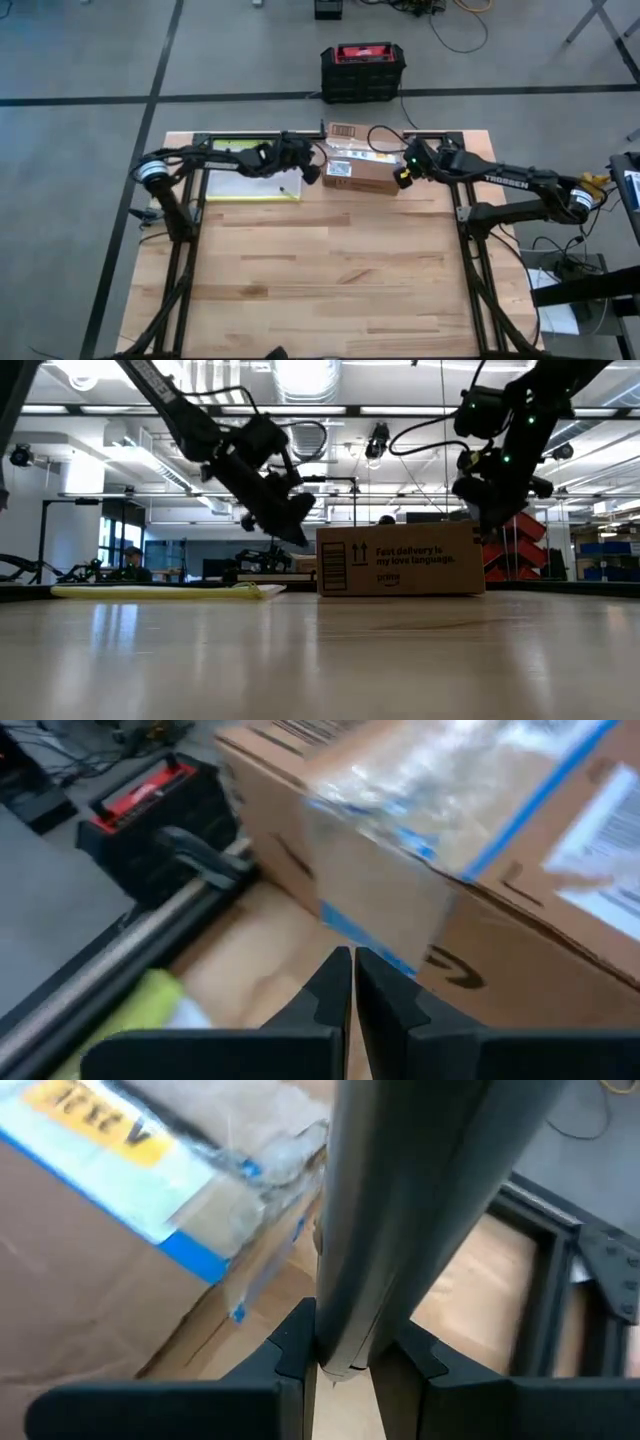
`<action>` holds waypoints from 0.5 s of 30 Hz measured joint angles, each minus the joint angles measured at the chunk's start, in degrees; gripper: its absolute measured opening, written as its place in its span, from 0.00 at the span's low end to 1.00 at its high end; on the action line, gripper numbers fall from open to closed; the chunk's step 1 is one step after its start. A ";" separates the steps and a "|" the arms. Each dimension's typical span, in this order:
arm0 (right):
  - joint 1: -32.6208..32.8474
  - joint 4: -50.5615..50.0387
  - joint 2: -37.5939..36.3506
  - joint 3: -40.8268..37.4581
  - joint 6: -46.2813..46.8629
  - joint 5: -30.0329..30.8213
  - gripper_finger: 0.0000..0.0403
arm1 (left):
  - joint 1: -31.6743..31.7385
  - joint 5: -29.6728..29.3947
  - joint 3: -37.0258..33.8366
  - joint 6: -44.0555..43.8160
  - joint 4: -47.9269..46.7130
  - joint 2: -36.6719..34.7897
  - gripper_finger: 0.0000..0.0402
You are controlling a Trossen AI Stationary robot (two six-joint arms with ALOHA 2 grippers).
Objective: Unpack boxes
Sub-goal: Open the box using the gray cutter
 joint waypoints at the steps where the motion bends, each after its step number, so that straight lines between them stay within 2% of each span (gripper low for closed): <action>1: 0.25 0.73 -0.27 -0.72 -0.02 -1.00 0.12 | -0.39 0.04 0.01 -0.35 0.65 1.00 0.00; 4: 1.91 2.76 -0.67 -2.44 0.02 -3.66 0.12 | -2.09 -0.07 0.04 -2.31 1.80 3.49 0.00; 9: 9.02 0.82 -1.66 -3.05 4.12 -3.17 0.12 | -9.28 -1.35 -0.04 -2.69 0.14 3.62 0.00; 13: 18.10 -1.76 -2.72 -3.05 11.44 -1.22 0.12 | -16.69 -8.99 -0.09 -4.68 -4.62 1.72 0.00; 15: 22.98 -3.90 -3.10 -3.05 15.55 -0.40 0.12 | -20.56 -10.98 -0.09 -7.14 -8.18 0.84 0.00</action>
